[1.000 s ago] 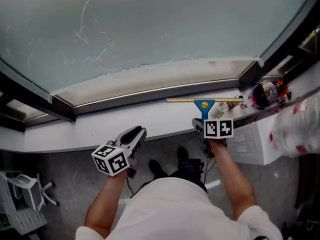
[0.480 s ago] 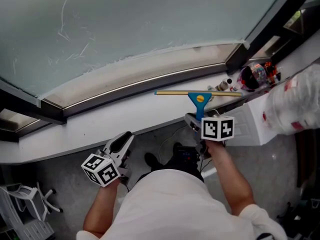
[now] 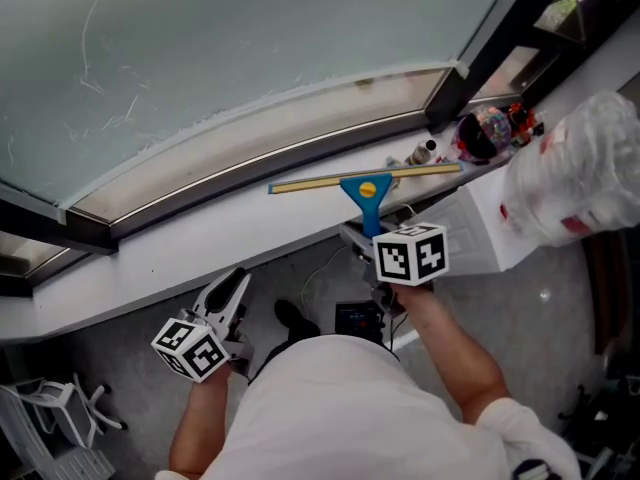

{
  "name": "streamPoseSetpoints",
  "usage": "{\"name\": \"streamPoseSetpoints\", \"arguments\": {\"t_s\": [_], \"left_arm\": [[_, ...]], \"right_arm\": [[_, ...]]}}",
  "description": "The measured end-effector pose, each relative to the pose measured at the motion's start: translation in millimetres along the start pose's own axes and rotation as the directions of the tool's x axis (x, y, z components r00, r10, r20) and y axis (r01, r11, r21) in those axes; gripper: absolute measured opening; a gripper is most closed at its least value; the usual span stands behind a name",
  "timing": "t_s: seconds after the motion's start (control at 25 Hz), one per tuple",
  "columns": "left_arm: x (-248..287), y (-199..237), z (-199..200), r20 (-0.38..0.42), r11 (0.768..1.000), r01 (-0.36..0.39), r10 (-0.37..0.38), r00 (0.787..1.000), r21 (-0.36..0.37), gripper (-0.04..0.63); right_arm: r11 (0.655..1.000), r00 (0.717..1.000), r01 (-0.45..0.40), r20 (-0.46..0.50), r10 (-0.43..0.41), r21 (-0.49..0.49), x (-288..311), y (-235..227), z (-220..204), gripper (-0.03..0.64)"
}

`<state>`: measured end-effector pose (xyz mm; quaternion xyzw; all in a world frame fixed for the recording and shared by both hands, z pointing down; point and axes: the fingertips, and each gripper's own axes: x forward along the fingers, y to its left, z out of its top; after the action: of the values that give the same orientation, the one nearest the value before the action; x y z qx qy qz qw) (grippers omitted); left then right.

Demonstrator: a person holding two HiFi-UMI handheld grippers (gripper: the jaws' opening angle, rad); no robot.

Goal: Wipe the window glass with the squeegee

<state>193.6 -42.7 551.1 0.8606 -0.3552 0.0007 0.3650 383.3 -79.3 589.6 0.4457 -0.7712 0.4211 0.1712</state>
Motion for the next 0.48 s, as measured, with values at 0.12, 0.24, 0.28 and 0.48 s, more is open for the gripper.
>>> {"name": "streamPoseSetpoints", "arguments": {"t_s": [0.12, 0.24, 0.28, 0.48], "left_arm": [[5.5, -26.0, -8.8, 0.009, 1.0, 0.0, 0.0, 1.0, -0.006, 0.107], [7.0, -45.9, -21.4, 0.027, 1.0, -0.007, 0.007, 1.0, -0.013, 0.107], [5.8, -52.9, -27.0, 0.031, 1.0, -0.011, 0.012, 0.999, -0.015, 0.107], [-1.6, -86.2, -50.0, 0.058, 1.0, -0.027, 0.027, 0.998, -0.006, 0.107]], "right_arm": [[1.0, 1.0, -0.011, -0.011, 0.011, -0.017, -19.2, -6.7, -13.8, 0.043], [1.0, 1.0, -0.008, -0.016, 0.008, -0.028, -39.1, -15.4, -29.0, 0.043], [1.0, 1.0, -0.013, -0.018, 0.013, -0.027, -45.9, -17.4, -35.8, 0.043], [0.999, 1.0, -0.024, -0.01, 0.023, -0.045, -83.1, -27.6, -61.0, 0.043]]}}
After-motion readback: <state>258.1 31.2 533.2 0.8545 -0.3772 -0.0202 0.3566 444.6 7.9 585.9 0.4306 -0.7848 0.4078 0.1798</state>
